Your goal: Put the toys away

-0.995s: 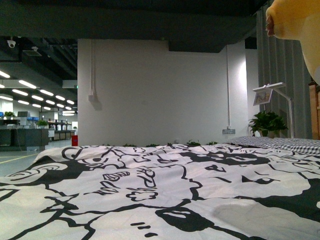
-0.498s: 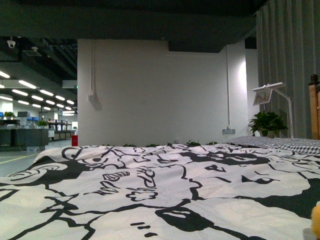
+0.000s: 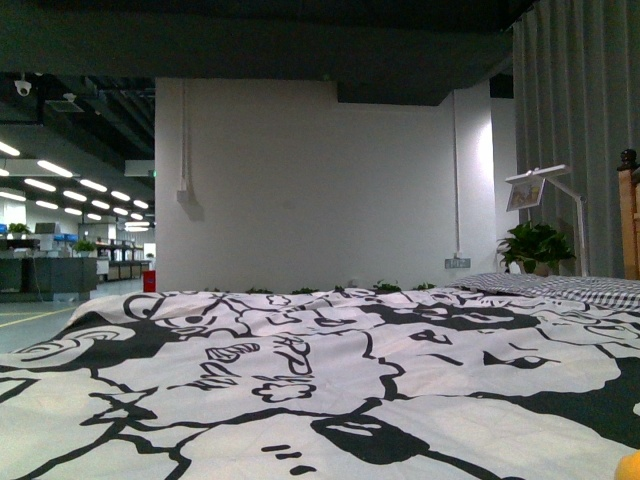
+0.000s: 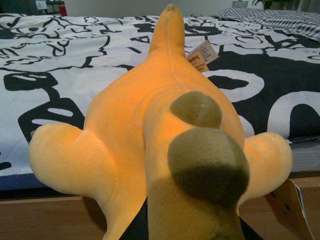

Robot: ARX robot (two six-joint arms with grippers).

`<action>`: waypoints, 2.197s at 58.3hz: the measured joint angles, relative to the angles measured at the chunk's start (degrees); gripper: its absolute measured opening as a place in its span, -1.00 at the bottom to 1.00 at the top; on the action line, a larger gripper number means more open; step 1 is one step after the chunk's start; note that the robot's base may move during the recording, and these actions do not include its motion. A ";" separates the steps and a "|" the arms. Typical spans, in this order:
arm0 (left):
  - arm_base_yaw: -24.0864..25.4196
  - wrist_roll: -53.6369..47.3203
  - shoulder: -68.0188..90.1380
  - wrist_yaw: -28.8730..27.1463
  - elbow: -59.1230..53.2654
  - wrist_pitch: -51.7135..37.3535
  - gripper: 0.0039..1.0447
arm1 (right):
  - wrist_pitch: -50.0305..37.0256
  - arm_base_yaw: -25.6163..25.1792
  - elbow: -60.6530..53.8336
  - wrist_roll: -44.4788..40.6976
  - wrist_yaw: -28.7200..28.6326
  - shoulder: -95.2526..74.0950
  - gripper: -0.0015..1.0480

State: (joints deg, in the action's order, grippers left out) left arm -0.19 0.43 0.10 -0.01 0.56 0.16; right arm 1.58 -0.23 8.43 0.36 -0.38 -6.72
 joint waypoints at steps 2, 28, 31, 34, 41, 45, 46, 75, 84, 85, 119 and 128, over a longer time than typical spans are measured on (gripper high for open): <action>0.00 0.02 0.00 0.00 0.00 0.00 0.88 | -0.13 0.00 -0.37 0.00 0.00 0.31 -0.86; 0.00 0.00 0.00 0.00 0.00 0.00 0.88 | -1.18 0.02 -4.07 -0.02 0.02 3.28 -0.86; -0.02 0.02 0.00 0.00 0.00 0.00 0.88 | -1.18 0.00 -4.37 0.00 0.04 3.54 -0.86; 0.00 0.02 0.00 0.00 0.00 0.00 0.88 | -1.22 0.00 -4.59 0.00 0.04 3.82 -0.86; -0.02 0.02 0.00 0.00 0.00 0.00 0.88 | -1.36 0.00 -5.27 -0.02 0.04 4.31 -0.86; -0.02 0.02 0.00 0.00 0.00 0.00 0.88 | -1.62 0.02 -6.10 0.00 0.17 5.18 -0.86; -0.02 0.02 0.00 0.00 0.00 0.00 0.88 | -1.64 0.02 -6.34 0.00 0.17 5.46 -0.86; -0.02 0.02 0.00 -0.02 0.00 0.00 0.88 | -1.64 0.02 -7.61 0.00 0.17 6.54 -0.86; -0.02 0.02 0.00 -0.02 0.00 0.00 0.88 | -1.64 0.02 -7.61 -0.02 0.17 6.54 -0.86; -0.02 0.00 0.00 -0.02 0.00 0.00 0.88 | -1.64 0.02 -7.61 -0.02 0.17 6.54 -0.86; 0.04 0.02 0.00 -0.37 0.00 0.00 0.88 | -1.64 0.24 -7.61 -0.02 -0.66 6.51 -0.86; 0.04 0.02 -0.04 -0.15 0.00 0.00 0.88 | -1.46 0.28 -7.61 -0.02 -0.31 6.49 -0.86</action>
State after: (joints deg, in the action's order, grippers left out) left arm -0.14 0.45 0.05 -0.16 0.56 0.16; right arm 0.12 0.05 0.82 0.34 -0.69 -0.23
